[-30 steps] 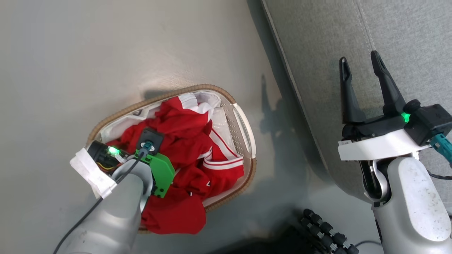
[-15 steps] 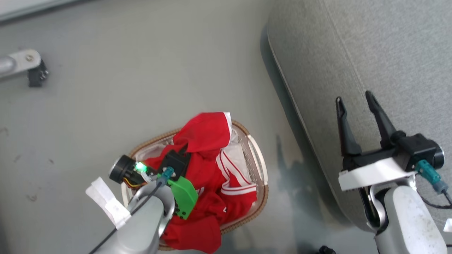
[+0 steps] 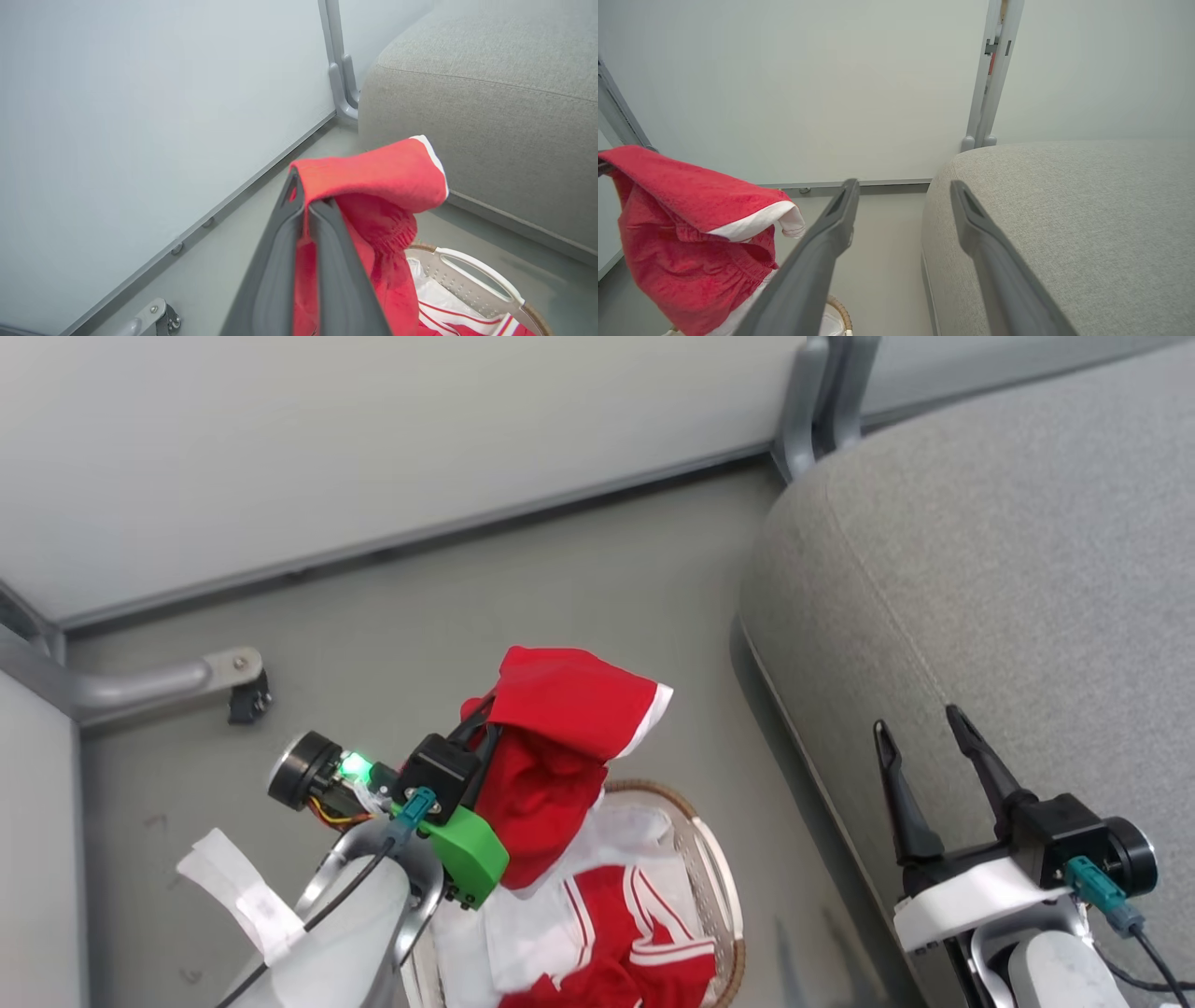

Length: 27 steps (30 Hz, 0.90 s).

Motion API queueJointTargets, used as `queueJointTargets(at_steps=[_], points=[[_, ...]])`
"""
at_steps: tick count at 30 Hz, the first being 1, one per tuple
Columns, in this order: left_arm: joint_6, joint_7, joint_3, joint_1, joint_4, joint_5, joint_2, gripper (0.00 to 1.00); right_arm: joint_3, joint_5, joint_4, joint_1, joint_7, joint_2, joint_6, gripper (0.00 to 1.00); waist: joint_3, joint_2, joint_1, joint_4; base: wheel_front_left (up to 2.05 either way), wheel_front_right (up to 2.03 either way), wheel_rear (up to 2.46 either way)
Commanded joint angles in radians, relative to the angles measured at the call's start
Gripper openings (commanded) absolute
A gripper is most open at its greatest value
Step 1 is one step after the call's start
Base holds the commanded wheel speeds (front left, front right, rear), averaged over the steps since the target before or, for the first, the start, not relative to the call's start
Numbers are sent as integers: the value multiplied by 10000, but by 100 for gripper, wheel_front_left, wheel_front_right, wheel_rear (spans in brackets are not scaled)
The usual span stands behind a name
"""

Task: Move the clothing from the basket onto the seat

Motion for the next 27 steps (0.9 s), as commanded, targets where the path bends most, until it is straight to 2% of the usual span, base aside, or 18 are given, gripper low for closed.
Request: queueJointTargets(at_steps=[1, 16, 27], points=[[-48, 52, -36, -127, -237, 89, 148, 0, 34, -79, 35, 281, -25, -42, -6, 100, -1432, -1, 1, 392, 0, 0, 0], [-296, 1406, -609, -1947, -2717, 34, 1588, 0, 714, -346, 6, 416, -23, -41, -6, 100, -2200, -1, 1, 432, 0, 0, 0], [-291, 1796, -1390, -2822, -3529, -390, 1815, 0, 1660, -697, 120, -152, -23, -39, -7, 100, -2452, -1, 1, 604, 0, 0, 0]])
